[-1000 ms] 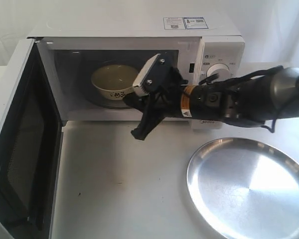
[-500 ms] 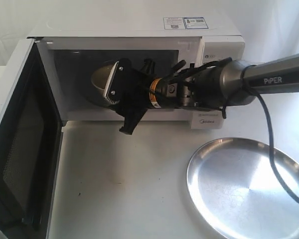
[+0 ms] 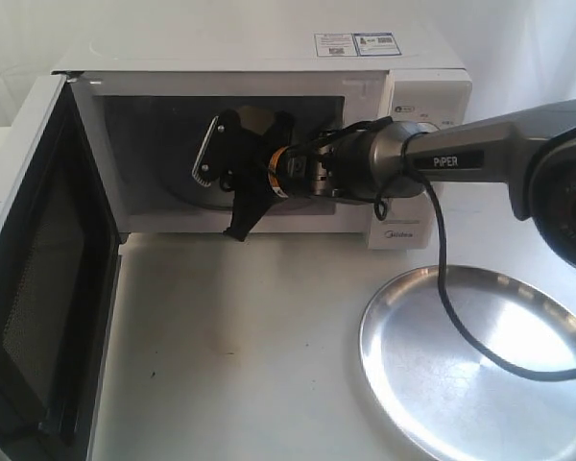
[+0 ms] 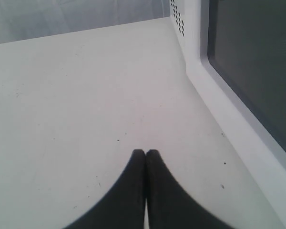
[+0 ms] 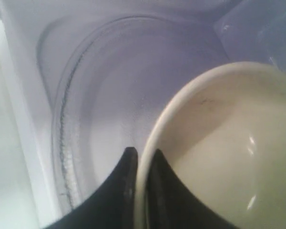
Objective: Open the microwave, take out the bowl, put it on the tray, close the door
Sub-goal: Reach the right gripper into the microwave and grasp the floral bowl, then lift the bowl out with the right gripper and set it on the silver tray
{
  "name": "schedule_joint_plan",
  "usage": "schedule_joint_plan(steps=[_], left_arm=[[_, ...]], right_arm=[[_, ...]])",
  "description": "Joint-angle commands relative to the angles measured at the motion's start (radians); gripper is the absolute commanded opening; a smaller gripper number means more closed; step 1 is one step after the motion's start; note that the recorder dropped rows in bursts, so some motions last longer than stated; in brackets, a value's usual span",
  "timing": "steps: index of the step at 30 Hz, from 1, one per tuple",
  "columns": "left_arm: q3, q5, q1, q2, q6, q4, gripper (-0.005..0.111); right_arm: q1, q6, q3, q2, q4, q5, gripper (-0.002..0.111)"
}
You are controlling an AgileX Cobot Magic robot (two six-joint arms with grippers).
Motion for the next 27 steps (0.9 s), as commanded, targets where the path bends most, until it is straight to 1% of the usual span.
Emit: schedule_joint_plan(steps=[1,6,8,10,12,14,18,19,22,27], left_arm=[[0.003,-0.001,-0.001,-0.002,-0.006,-0.004,0.000],[0.003,-0.001,-0.001,-0.002,-0.006,-0.004,0.000],[0.003,-0.001,-0.001,-0.002,-0.006,-0.004,0.000],[0.003,-0.001,-0.001,-0.002,-0.006,-0.004,0.000],[0.003,-0.001,-0.001,-0.002,-0.006,-0.004,0.000],[0.003,-0.001,-0.001,-0.002,-0.006,-0.004,0.000],[0.003,-0.001,-0.001,-0.002,-0.006,-0.004,0.000],[0.003,-0.001,-0.001,-0.002,-0.006,-0.004,0.000],[0.003,-0.001,-0.001,-0.002,-0.006,-0.004,0.000],[0.003,-0.001,-0.001,-0.002,-0.006,-0.004,0.000]], right_arm=[[0.021,0.075,0.009,-0.016,0.002,-0.007,0.000],[0.090,0.112,0.125,-0.148,0.002,-0.030,0.000],[0.116,0.213,0.193,-0.227,0.009,0.011,0.000],[0.144,0.357,0.288,-0.328,0.005,0.081,0.000],[0.169,0.396,0.398,-0.425,0.005,0.121,0.000],[0.190,0.488,0.493,-0.541,0.037,0.202,0.000],[0.237,0.598,0.701,-0.757,0.111,0.468,0.000],[0.239,0.611,0.742,-0.788,0.116,0.508,0.000],[0.239,0.654,0.877,-0.863,0.116,0.534,0.000],[0.237,0.720,0.994,-0.864,0.089,0.581,0.000]])
